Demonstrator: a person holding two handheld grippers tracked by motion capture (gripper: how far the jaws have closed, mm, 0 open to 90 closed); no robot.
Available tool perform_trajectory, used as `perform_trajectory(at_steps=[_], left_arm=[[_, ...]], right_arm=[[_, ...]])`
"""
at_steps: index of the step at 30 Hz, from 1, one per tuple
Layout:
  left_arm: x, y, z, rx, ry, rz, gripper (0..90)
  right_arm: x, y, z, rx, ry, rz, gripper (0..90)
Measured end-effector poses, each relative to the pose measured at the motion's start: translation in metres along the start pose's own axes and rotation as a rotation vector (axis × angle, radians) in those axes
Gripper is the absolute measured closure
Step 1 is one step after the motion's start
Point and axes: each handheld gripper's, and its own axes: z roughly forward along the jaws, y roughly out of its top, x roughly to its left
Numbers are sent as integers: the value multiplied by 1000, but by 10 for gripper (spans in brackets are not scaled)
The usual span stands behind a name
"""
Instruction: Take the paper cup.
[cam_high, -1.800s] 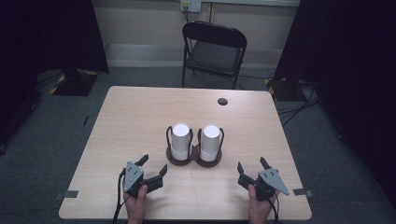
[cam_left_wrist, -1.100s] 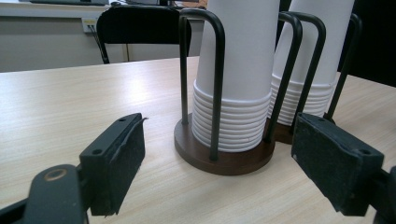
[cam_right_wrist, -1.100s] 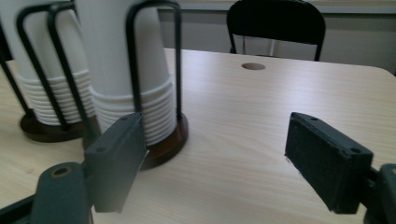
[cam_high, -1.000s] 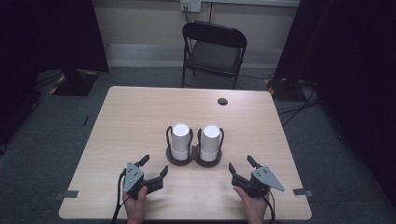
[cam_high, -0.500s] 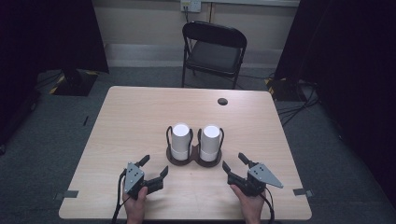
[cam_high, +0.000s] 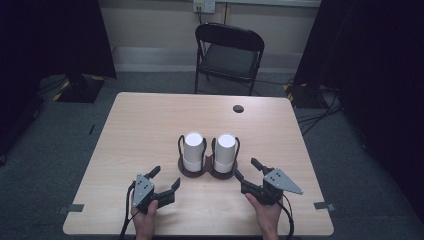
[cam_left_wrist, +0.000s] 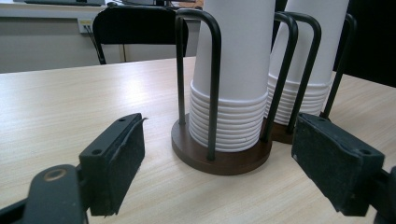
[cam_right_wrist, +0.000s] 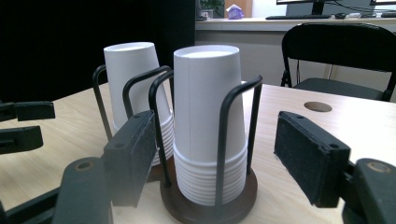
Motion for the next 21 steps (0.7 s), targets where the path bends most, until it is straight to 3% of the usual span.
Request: perform_trajectory(at_steps=[12,16,18,21], left_arm=[[0,0,0,-2,-1,1,169],[0,0,0,-2,-1,4,170],[0,0,0,-2,0,5,170],[0,0,0,-3,0,5,170]], right_arm=[[5,24,10,-6,31,-19,328],[7,32,12,-51,34,-42,339],[6,37,13,-22,50,-29,357],[4,41,17,-23,68,-14,358]])
